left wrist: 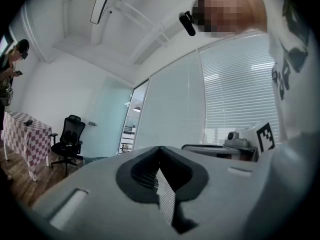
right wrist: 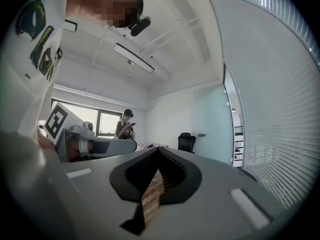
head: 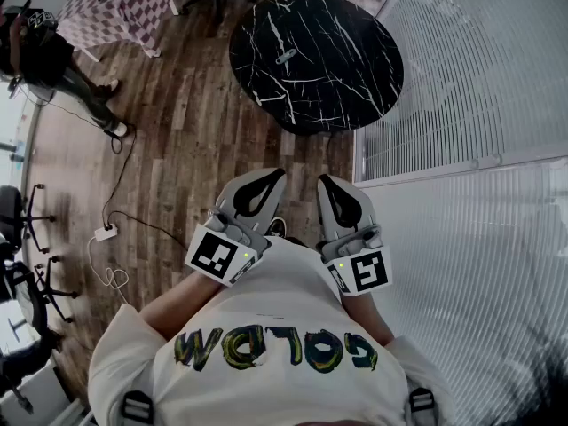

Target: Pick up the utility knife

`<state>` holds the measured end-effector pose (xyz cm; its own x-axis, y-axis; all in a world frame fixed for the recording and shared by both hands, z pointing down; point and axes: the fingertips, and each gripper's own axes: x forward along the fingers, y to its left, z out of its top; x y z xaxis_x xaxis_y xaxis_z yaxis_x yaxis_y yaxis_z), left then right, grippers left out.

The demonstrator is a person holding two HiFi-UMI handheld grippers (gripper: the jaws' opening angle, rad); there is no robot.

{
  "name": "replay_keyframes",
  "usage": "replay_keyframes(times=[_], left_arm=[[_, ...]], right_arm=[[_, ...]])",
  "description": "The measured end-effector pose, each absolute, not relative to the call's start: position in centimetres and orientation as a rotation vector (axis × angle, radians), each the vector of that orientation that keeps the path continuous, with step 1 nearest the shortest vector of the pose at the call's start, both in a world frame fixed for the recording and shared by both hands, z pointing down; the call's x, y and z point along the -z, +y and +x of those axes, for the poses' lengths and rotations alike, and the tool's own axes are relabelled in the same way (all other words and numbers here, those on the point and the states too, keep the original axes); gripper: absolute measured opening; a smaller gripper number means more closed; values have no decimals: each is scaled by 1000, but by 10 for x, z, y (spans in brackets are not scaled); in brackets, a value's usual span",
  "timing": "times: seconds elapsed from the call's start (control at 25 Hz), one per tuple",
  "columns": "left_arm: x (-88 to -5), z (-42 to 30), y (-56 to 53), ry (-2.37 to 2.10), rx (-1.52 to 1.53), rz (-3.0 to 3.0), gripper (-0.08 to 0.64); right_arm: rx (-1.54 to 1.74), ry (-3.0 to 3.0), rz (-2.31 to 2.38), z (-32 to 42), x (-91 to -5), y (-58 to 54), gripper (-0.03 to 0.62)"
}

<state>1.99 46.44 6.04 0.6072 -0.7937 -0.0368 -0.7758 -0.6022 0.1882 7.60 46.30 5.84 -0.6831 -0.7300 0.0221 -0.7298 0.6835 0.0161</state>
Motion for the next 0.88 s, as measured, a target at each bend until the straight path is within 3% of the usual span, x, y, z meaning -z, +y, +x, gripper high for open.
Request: replay_keyframes(times=[0.88], left_arm=[[-91, 63, 459, -1308, 63, 2647, 2]], right_arm=[[-63, -2857, 1218, 118, -82, 453, 2]])
